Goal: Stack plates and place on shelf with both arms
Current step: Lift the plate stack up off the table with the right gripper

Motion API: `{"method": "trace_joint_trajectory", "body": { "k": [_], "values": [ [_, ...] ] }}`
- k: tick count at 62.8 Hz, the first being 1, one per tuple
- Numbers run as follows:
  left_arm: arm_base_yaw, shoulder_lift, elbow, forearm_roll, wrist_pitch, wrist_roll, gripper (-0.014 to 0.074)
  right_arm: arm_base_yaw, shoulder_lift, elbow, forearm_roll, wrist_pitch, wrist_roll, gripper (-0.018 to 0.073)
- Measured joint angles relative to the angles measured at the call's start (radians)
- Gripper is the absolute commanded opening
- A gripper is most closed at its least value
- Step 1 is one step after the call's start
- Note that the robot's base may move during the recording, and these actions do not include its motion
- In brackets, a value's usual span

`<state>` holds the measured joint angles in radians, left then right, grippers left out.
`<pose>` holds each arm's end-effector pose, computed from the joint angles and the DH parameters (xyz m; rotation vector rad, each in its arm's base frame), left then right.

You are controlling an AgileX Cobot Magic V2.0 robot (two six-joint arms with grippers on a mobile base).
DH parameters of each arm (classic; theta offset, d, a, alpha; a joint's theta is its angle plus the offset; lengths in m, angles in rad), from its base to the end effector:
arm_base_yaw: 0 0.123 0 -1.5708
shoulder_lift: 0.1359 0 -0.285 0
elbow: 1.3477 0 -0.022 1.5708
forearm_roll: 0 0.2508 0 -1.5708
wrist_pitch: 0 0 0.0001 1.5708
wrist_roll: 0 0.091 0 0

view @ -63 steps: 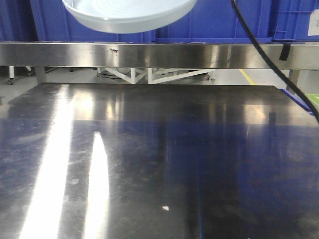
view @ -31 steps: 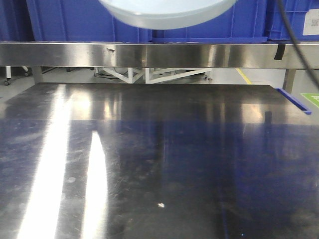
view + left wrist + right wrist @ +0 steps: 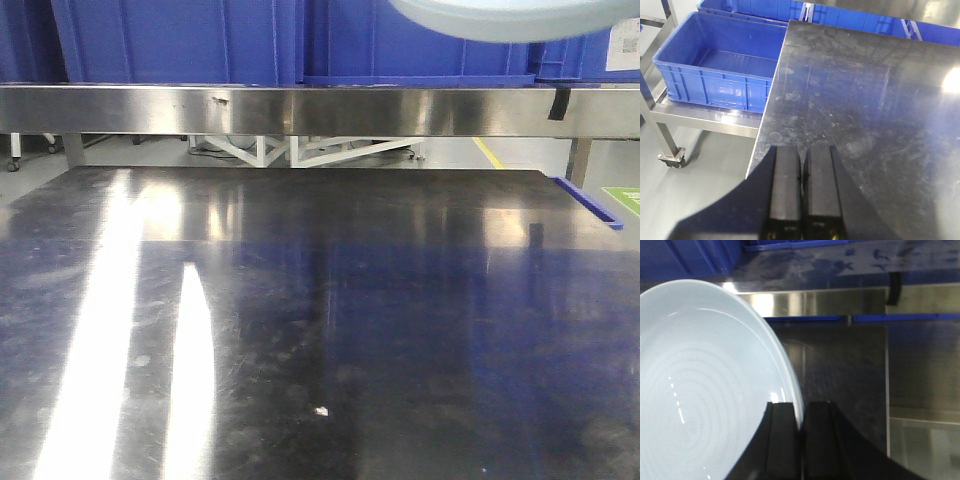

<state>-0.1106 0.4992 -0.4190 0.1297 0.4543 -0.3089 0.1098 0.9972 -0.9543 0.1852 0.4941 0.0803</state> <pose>0.1032 -0.0062 0.2767 -0.1184 2.0131 -0.1355 0.2085 0.0310 0.3753 0.0796 2.0240 0.3125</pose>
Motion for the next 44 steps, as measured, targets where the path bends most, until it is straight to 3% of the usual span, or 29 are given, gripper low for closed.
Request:
{"method": "trace_joint_trajectory", "body": {
  "k": [23,44],
  "values": [
    [0.000,0.000,0.000,0.000,0.000,0.000,0.0092,-0.030,-0.261,0.289,0.000,0.006,0.000,0.0048],
    [0.000,0.000,0.000,0.000,0.000,0.000,0.0092,-0.030,-0.358,0.402,0.000,0.014,-0.001,0.0048]
  ]
}}
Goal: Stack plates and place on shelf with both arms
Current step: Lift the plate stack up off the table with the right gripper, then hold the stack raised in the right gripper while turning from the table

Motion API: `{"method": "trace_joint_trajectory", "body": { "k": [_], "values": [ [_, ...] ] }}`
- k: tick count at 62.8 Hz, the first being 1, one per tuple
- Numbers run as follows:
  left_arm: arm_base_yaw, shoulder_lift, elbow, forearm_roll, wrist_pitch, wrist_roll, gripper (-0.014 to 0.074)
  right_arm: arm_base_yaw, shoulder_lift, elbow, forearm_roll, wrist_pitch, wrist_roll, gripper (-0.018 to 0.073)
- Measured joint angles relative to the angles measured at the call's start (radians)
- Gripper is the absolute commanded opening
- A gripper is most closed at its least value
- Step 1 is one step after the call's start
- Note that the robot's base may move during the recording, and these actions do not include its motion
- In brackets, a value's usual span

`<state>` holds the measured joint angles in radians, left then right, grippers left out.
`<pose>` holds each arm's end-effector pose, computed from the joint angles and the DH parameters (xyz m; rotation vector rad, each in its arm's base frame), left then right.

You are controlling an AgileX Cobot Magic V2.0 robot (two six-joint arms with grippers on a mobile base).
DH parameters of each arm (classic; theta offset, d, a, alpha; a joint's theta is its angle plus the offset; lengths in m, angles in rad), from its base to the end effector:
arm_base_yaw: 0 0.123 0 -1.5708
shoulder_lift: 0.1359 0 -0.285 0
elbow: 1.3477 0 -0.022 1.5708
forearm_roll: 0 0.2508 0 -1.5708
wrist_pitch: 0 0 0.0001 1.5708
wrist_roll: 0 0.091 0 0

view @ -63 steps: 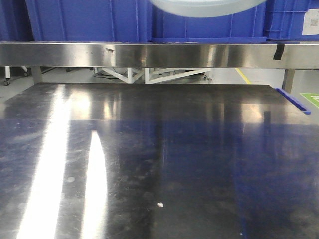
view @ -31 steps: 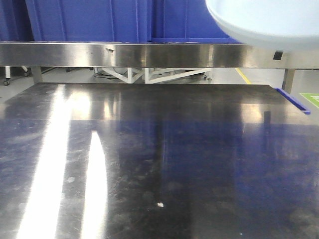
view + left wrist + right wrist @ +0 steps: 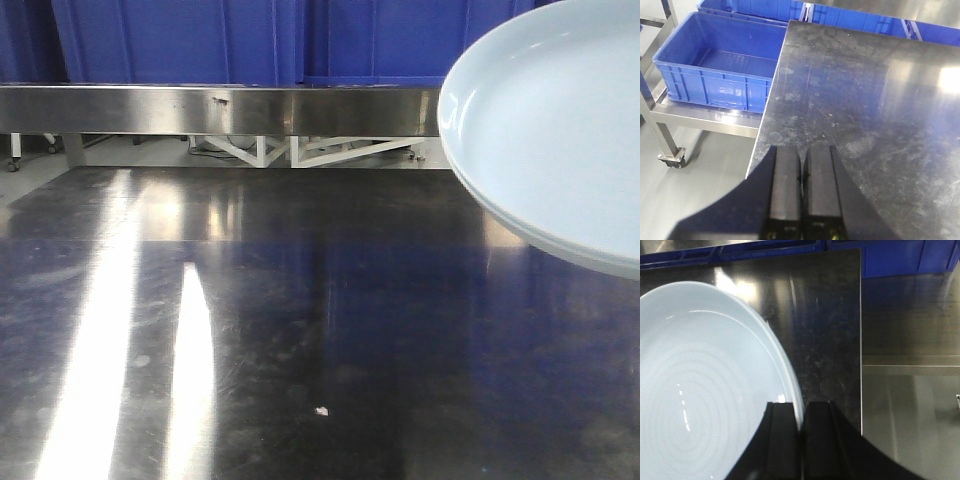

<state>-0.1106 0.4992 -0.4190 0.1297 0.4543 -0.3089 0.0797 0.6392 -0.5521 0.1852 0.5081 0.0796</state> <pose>0.1032 -0.0062 0.2767 -0.1184 2.0131 -0.1355 0.1256 0.0182 0.3009 0.1134 2.0790 0.2897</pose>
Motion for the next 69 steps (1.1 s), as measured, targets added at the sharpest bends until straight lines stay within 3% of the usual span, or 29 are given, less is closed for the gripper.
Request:
{"method": "trace_joint_trajectory", "body": {
  "k": [69],
  "values": [
    [0.000,0.000,0.000,0.002,0.000,-0.001,0.0091,0.000,-0.002,0.004,0.000,0.028,0.000,0.0048]
  ]
}}
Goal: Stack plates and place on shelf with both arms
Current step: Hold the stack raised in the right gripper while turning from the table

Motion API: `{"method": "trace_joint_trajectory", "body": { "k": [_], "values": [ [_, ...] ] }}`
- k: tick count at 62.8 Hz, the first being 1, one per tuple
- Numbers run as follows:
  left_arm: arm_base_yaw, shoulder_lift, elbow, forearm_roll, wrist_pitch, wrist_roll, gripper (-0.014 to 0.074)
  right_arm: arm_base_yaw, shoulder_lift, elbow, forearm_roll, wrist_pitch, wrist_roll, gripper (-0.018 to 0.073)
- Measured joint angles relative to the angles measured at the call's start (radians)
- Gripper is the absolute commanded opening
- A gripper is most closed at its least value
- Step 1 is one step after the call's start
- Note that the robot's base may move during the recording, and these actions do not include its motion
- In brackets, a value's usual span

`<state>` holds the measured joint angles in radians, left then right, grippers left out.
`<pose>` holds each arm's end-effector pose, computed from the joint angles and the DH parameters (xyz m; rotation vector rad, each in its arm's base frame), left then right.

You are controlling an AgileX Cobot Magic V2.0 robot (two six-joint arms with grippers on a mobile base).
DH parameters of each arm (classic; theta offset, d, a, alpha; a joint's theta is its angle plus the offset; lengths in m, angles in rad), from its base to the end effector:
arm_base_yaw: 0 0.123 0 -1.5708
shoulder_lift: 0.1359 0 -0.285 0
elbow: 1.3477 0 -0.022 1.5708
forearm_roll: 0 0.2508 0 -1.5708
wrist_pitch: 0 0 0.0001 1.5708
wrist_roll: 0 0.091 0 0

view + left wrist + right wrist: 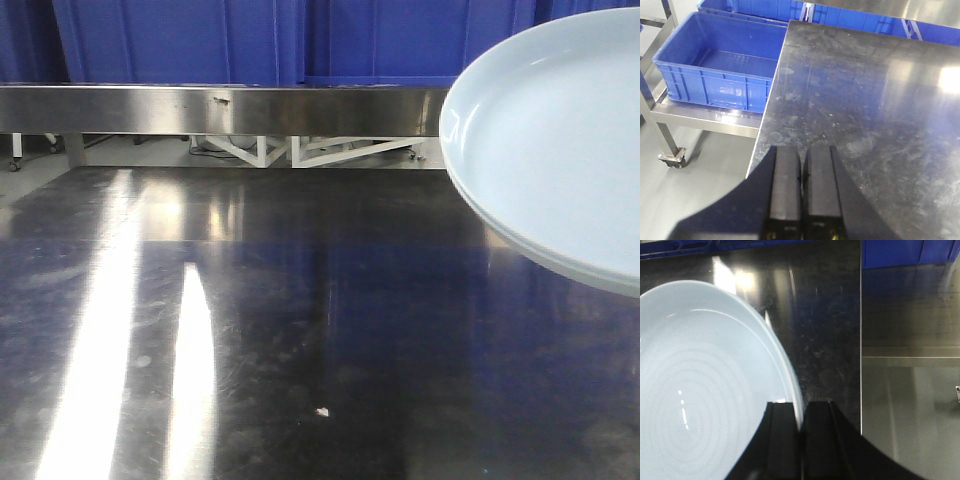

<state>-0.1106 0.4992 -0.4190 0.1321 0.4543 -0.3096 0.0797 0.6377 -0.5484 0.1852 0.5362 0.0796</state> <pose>0.1032 -0.0062 0.2767 -0.1176 2.0130 -0.1336 0.1240 0.0185 0.2977 0.1115 2.1094 0.2903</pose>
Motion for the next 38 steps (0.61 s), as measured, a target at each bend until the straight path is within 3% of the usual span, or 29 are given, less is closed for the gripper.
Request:
{"method": "trace_joint_trajectory", "body": {
  "k": [38],
  "values": [
    [0.000,0.000,0.000,0.000,0.000,-0.002,0.0091,0.000,0.000,0.000,0.000,0.002,0.000,0.0048]
  ]
}}
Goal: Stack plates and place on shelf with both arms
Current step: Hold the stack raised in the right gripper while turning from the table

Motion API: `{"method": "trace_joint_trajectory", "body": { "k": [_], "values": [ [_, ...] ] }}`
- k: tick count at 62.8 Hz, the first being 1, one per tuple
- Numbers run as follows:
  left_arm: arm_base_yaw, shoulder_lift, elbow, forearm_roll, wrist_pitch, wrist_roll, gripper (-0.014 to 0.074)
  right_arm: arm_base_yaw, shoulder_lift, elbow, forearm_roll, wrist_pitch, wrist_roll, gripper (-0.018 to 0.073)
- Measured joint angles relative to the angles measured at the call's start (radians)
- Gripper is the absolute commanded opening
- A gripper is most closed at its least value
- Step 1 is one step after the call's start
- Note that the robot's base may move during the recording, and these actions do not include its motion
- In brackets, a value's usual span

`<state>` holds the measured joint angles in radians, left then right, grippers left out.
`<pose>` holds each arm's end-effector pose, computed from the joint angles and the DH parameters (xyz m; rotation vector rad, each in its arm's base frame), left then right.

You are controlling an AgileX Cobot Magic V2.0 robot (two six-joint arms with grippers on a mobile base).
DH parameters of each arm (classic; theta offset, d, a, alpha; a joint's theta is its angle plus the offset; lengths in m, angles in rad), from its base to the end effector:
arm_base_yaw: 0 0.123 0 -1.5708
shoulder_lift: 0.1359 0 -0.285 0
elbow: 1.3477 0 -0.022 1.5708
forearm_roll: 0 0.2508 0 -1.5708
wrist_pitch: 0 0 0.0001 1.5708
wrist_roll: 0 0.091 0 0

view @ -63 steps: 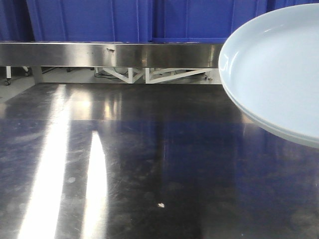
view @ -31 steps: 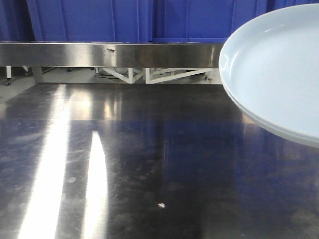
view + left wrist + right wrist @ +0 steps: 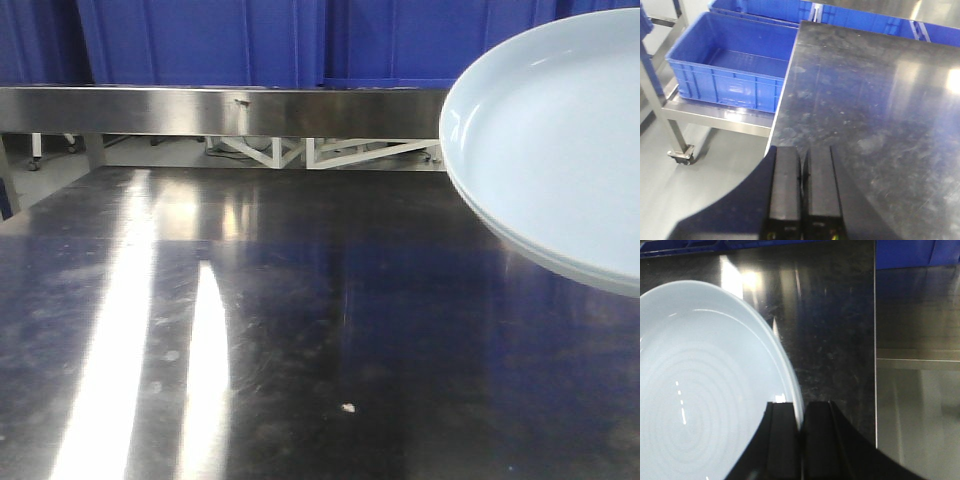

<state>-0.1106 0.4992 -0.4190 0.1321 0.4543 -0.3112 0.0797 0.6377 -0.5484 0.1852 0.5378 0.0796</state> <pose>0.1032 -0.0062 0.2767 -0.1192 2.0129 -0.1346 0.1239 0.0185 0.2975 0.1114 2.1110 0.2903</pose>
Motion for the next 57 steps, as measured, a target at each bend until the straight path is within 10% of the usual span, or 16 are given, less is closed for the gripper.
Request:
{"method": "trace_joint_trajectory", "body": {
  "k": [57],
  "values": [
    [0.000,0.000,0.000,0.000,0.000,0.000,0.0091,0.000,-0.002,0.000,0.000,0.000,0.000,0.0048]
  ]
}}
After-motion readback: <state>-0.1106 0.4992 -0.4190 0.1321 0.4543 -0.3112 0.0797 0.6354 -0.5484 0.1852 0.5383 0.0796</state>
